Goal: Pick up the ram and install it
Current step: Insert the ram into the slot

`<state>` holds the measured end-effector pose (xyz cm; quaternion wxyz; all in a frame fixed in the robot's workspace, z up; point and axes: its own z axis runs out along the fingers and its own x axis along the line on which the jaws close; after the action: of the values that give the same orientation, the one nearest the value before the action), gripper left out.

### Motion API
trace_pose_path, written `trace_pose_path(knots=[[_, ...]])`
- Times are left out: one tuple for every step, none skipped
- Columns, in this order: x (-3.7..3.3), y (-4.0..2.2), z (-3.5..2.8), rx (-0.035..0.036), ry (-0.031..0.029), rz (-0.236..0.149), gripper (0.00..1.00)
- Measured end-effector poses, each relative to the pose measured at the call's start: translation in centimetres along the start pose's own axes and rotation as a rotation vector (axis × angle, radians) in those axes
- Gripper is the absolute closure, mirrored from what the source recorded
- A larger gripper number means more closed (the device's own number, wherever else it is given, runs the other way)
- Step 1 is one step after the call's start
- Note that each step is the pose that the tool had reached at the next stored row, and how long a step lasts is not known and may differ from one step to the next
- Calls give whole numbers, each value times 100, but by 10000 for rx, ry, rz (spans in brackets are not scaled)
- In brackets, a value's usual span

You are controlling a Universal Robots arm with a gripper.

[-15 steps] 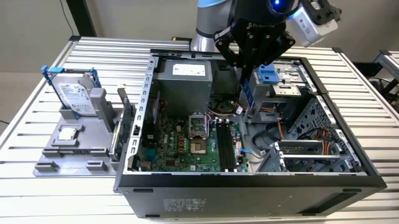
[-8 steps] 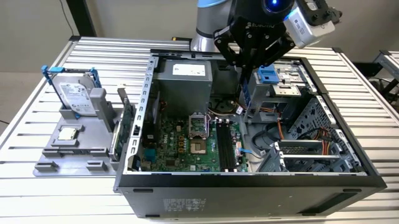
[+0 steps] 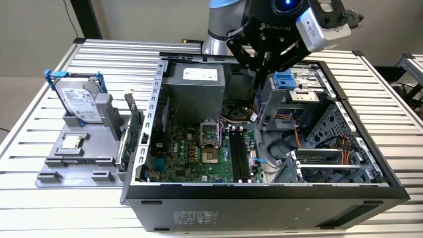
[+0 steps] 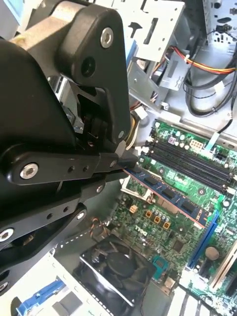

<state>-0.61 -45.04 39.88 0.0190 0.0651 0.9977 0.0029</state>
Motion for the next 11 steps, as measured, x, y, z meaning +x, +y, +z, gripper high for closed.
trace_pose_path(knots=[[-11,2,6,-1,1,-9,100],[-30,4,15,0,8,-52,100],[-47,6,26,-4,10,-148,100],[-58,8,35,-5,13,-247,100],[-72,9,47,-9,14,-359,100],[-83,11,59,-11,14,-446,100],[-92,12,75,-8,15,-555,100],[-96,13,89,-2,15,-666,100],[-99,13,105,2,15,-780,100],[-100,13,121,-1,14,-865,100],[-101,13,137,4,15,-936,100]])
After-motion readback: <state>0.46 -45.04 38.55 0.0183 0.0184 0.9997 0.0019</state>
